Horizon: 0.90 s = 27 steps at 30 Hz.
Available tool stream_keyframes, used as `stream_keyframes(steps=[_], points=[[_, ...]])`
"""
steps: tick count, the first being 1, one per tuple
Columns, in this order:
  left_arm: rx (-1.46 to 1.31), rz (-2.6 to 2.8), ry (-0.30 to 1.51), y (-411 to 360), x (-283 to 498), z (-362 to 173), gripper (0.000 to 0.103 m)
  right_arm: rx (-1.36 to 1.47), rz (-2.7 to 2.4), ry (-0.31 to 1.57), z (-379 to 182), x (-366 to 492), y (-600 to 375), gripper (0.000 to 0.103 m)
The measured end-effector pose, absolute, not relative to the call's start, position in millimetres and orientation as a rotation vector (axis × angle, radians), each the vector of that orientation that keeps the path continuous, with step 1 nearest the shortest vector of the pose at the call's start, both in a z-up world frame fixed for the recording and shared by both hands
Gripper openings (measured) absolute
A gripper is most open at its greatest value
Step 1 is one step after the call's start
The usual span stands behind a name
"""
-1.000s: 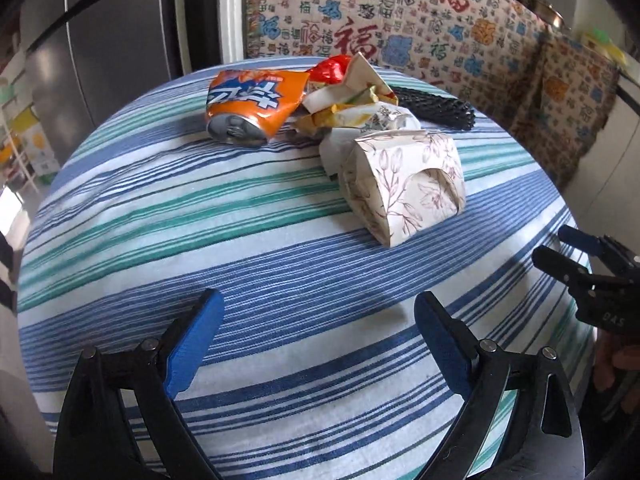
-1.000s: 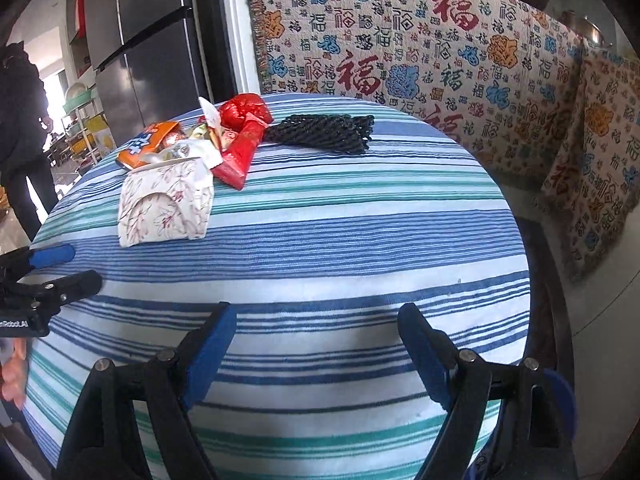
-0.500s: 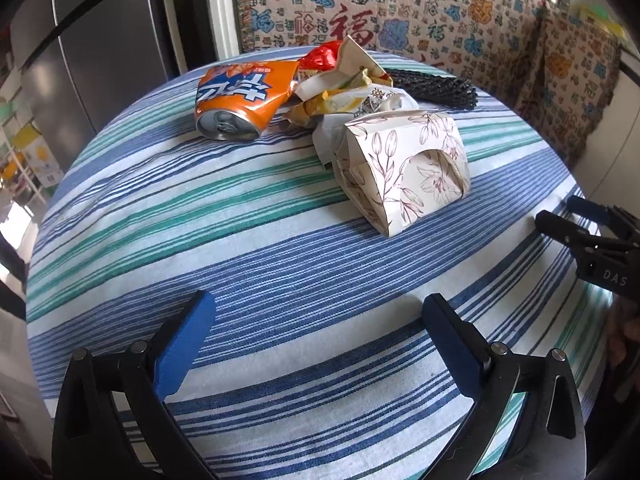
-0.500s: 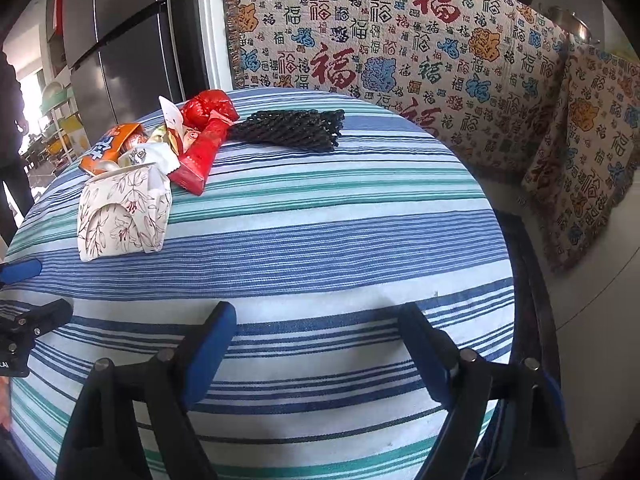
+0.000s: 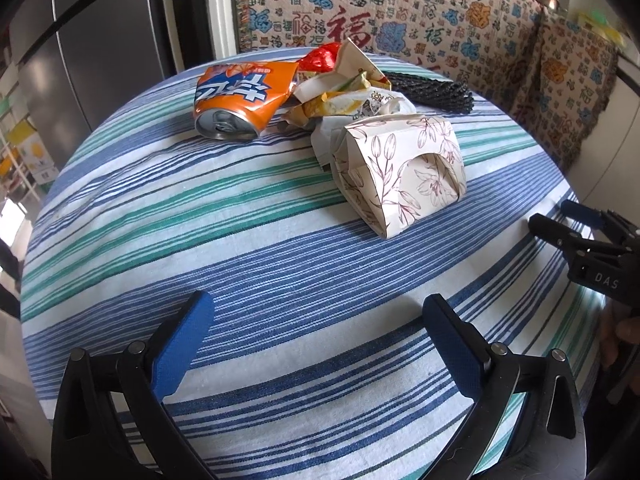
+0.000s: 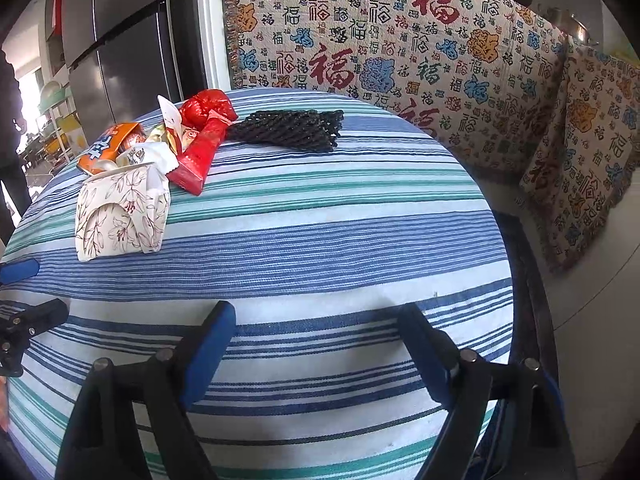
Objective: Collect trash
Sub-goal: 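Return both tools from the wastebasket to the table, then grasp the orange snack bag with the left gripper while the right gripper grasps the patterned paper box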
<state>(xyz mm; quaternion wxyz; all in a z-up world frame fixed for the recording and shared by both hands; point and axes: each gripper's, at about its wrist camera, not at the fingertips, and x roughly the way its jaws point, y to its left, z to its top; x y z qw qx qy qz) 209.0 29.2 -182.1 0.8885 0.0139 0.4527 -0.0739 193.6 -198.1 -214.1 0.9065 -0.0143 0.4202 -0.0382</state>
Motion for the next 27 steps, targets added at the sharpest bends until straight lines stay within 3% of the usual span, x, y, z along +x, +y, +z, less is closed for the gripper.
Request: stream_keyframes(steps=[6,15,25,26,27], points=[[0.026,-0.119,0.968,50,227,-179,0.102,-0.030,-0.079,0.868,-214,193,-198,0.086],[-0.058,-0.163,0.854,76,293,-125,0.102,-0.034,-0.081,0.866,-213,192,-198,0.086],[0.035,-0.152,0.907,71,366,-158,0.102,-0.049,-0.082,0.857,-211,188,-197,0.086],[0.038,-0.161,0.892,70,365,-157,0.098,-0.045,-0.081,0.858,-211,189,-197,0.086],[0.044,-0.178,0.876,69,363,-155,0.085,-0.040,-0.079,0.860,-211,189,-197,0.086]])
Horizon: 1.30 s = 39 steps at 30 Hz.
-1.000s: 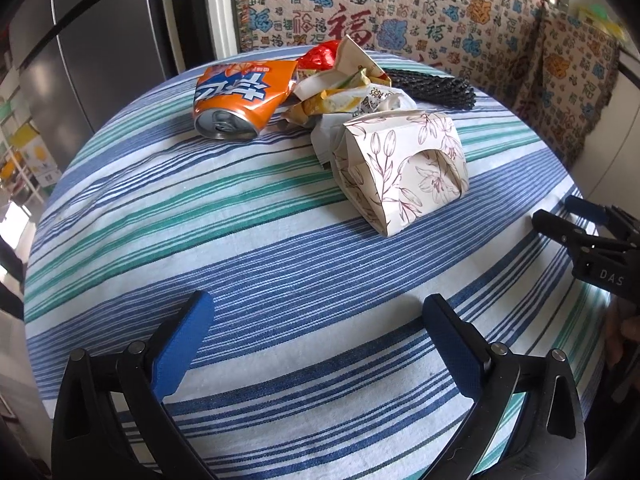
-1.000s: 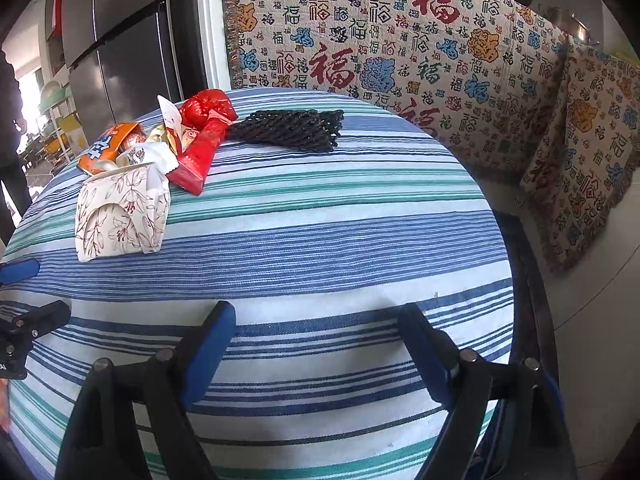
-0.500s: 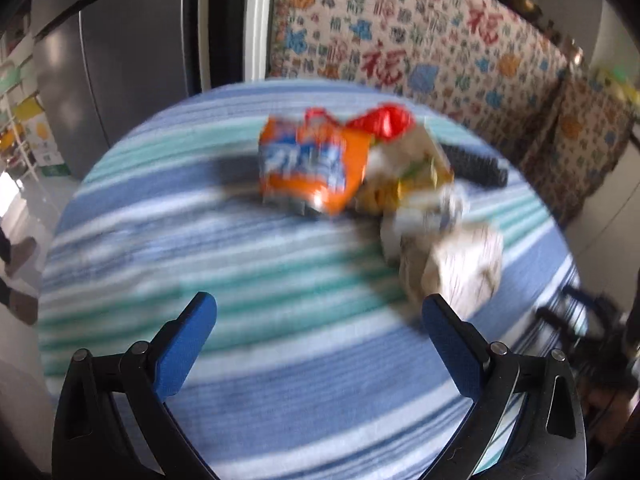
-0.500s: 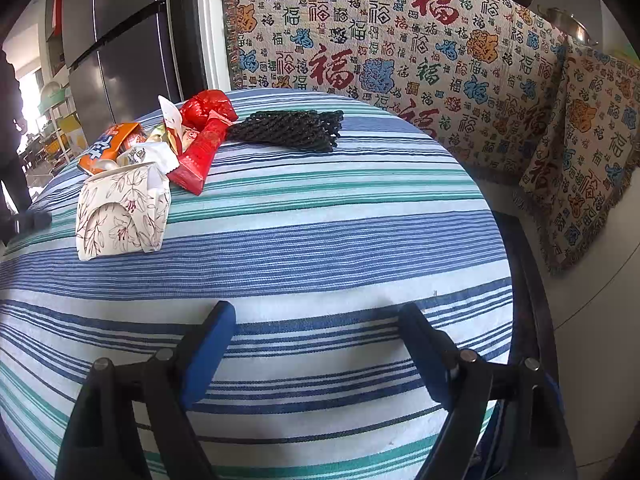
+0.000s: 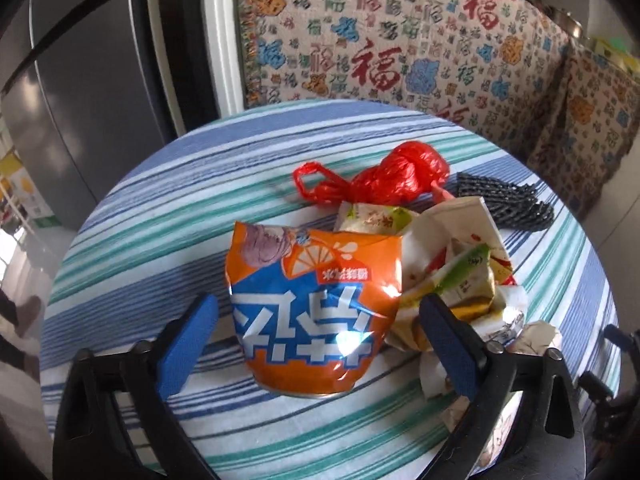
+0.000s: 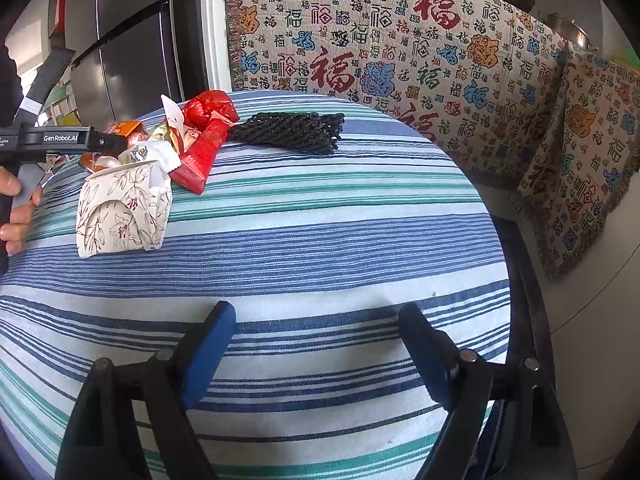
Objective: Collect trash
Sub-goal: 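Grasp the orange snack bag with the left gripper while the right gripper grasps the patterned paper box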
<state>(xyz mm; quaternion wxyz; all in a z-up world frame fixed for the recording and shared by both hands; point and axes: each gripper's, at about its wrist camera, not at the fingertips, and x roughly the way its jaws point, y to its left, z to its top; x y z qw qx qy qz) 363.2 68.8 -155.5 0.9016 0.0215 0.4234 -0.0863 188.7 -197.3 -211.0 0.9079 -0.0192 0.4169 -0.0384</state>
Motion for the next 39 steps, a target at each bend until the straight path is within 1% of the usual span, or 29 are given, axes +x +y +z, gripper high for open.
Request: stream_keyframes(steps=[5,12,15,18,19,20,28,30,31,32,35,39], points=[[0.068,-0.151,0.852,72,347,-152,0.085,-0.027,-0.071,0.866,-212,190,-198,0.086],[-0.068,-0.076,0.847,111,283,-134,0.085,-0.083,-0.022,0.896,-205,185,-184,0.086],[-0.089,-0.060,0.834,122,260,-134,0.085,-0.021,0.102,0.893,-193,186,-157,0.087],[-0.112,-0.062,0.838,127,253,-138,0.085,0.019,0.199,0.878,-188,195,-125,0.091],[-0.123,-0.066,0.838,128,253,-140,0.085,0.008,0.215,0.867,-187,197,-115,0.095],[-0.135,-0.072,0.838,128,252,-141,0.085,-0.014,0.223,0.851,-186,202,-103,0.103],[-0.183,-0.106,0.847,126,255,-145,0.085,-0.190,0.145,0.876,-194,252,-50,0.103],[-0.192,-0.111,0.855,127,257,-146,0.085,-0.207,0.129,0.891,-197,260,-50,0.102],[-0.198,-0.113,0.859,128,257,-147,0.085,-0.208,0.122,0.895,-197,261,-53,0.096],[-0.201,-0.114,0.862,128,257,-147,0.085,-0.195,0.115,0.895,-197,261,-56,0.082],[-0.205,-0.120,0.858,128,257,-146,0.085,-0.111,0.106,0.891,-192,254,-76,0.082],[-0.197,-0.131,0.847,126,254,-143,0.085,-0.090,0.102,0.859,-181,236,-96,0.082]])
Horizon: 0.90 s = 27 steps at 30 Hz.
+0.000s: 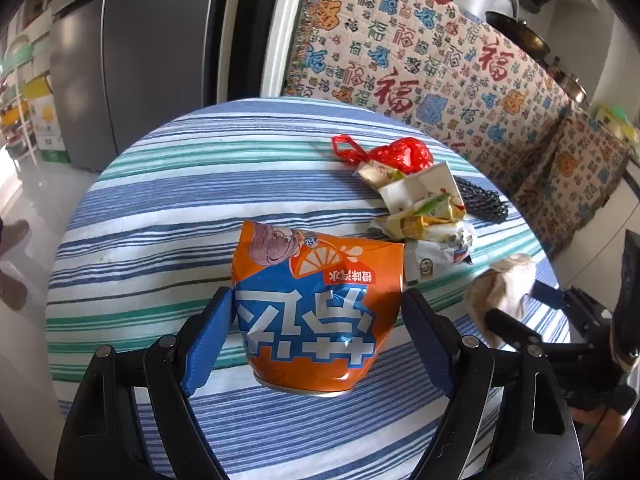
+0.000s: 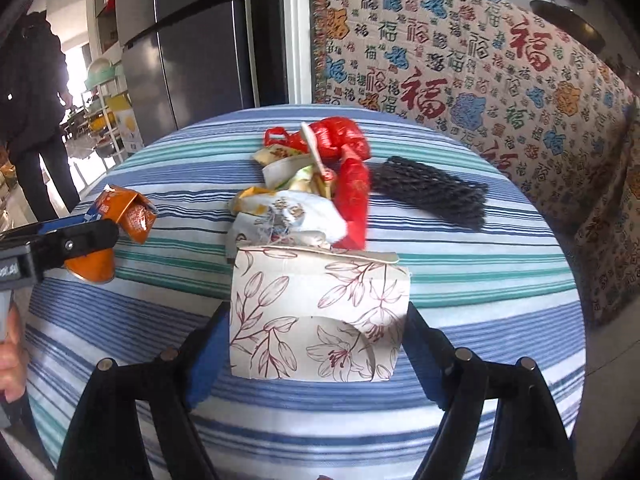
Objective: Collect trash
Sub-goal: 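Grasp the orange snack bag with the left gripper while the right gripper grasps the patterned paper box, then carry the orange snack bag and paper box to the blue wastebasket and release both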
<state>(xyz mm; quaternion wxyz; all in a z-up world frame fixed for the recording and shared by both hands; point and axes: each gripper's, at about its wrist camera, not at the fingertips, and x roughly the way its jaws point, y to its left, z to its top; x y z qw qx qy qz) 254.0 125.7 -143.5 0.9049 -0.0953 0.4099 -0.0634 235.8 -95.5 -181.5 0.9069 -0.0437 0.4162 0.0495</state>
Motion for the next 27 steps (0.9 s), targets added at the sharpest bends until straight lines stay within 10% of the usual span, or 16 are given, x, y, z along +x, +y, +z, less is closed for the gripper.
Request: stream_keyframes(steps=[27], points=[[-0.033,-0.360,0.845,9,226,-143,0.085,-0.034,0.032,0.803,-172,118,-206,0.082]])
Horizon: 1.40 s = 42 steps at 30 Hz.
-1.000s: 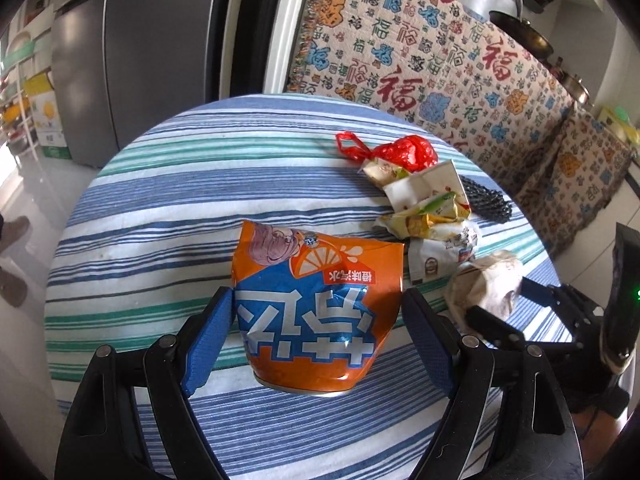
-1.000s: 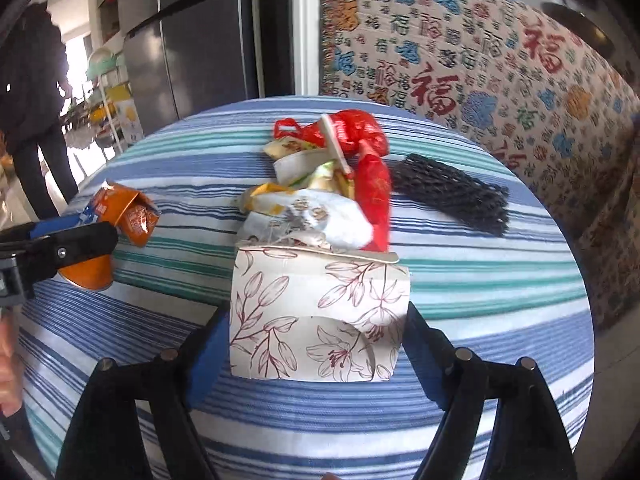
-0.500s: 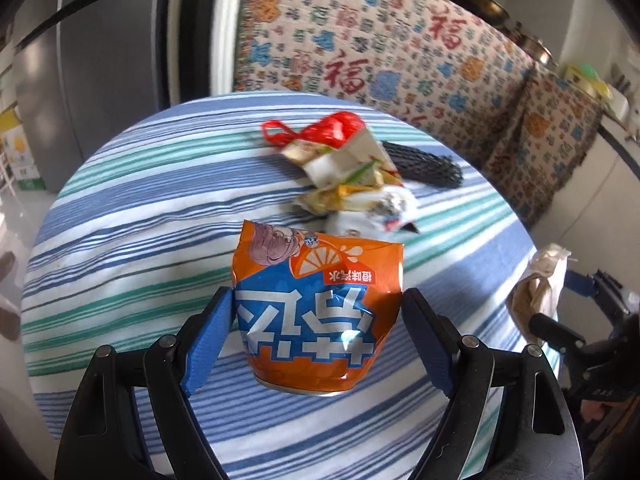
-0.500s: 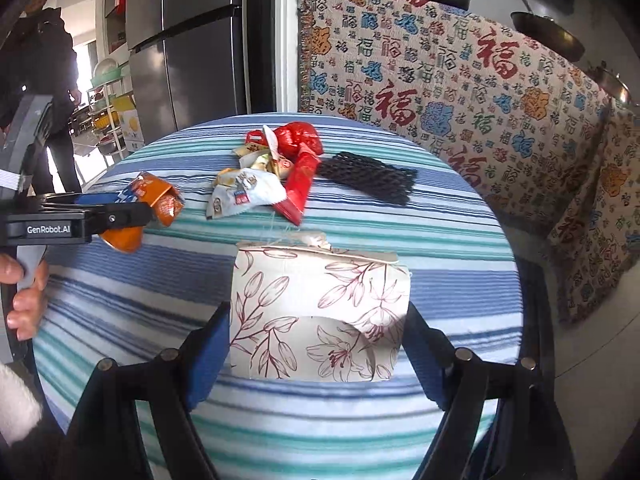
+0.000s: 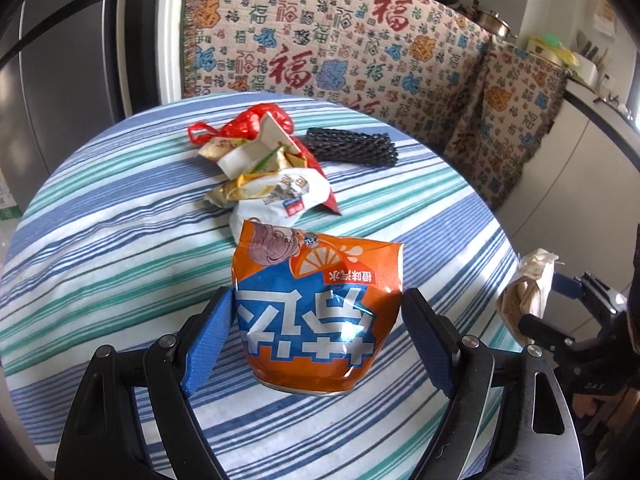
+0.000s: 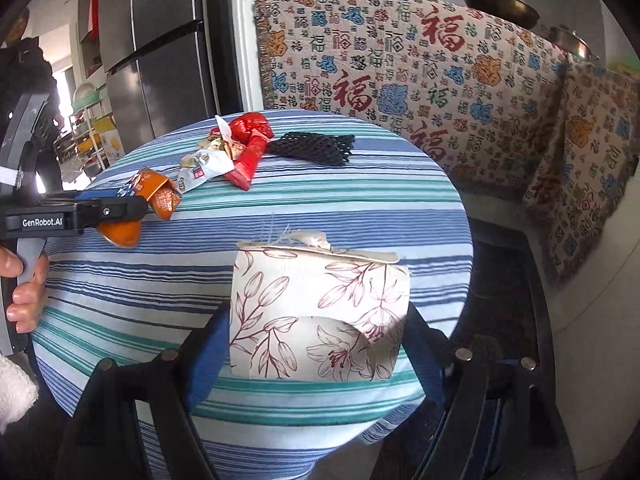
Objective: Collect trash
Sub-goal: 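Carry the orange snack bag and paper box to the blue wastebasket and release both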
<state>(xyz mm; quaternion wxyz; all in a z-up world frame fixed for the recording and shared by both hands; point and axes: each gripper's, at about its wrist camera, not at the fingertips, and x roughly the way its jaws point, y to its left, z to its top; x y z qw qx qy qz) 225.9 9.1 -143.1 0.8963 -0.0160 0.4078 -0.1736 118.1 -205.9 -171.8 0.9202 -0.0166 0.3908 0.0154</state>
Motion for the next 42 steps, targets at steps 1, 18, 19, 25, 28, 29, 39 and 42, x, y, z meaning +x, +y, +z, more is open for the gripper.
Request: stream_keyframes(steps=[1,18,19,25,28,29,39,42], points=[[-0.033,-0.363,0.844,8,225,-143,0.085,-0.025,0.030,0.801,-172,117,-210,0.082],[-0.009,-0.449,0.838,-50,211,-136,0.085,0.078,-0.086,0.708,-141,84,-281,0.082],[-0.009,-0.459,0.836,-55,209,-134,0.085,0.081,-0.095,0.704,-140,82,-286,0.082],[0.013,-0.536,0.815,-97,198,-118,0.085,0.118,-0.198,0.669,-124,57,-327,0.082],[0.019,-0.591,0.804,-126,190,-114,0.085,0.135,-0.270,0.650,-114,36,-356,0.082],[0.020,-0.617,0.808,-139,188,-114,0.085,0.138,-0.287,0.656,-113,30,-365,0.082],[0.119,-0.816,0.833,-265,165,-122,0.085,0.054,-0.401,0.832,-134,-8,-448,0.082],[0.119,-0.854,0.858,-298,166,-129,0.085,0.074,-0.388,0.869,-147,-16,-470,0.082]])
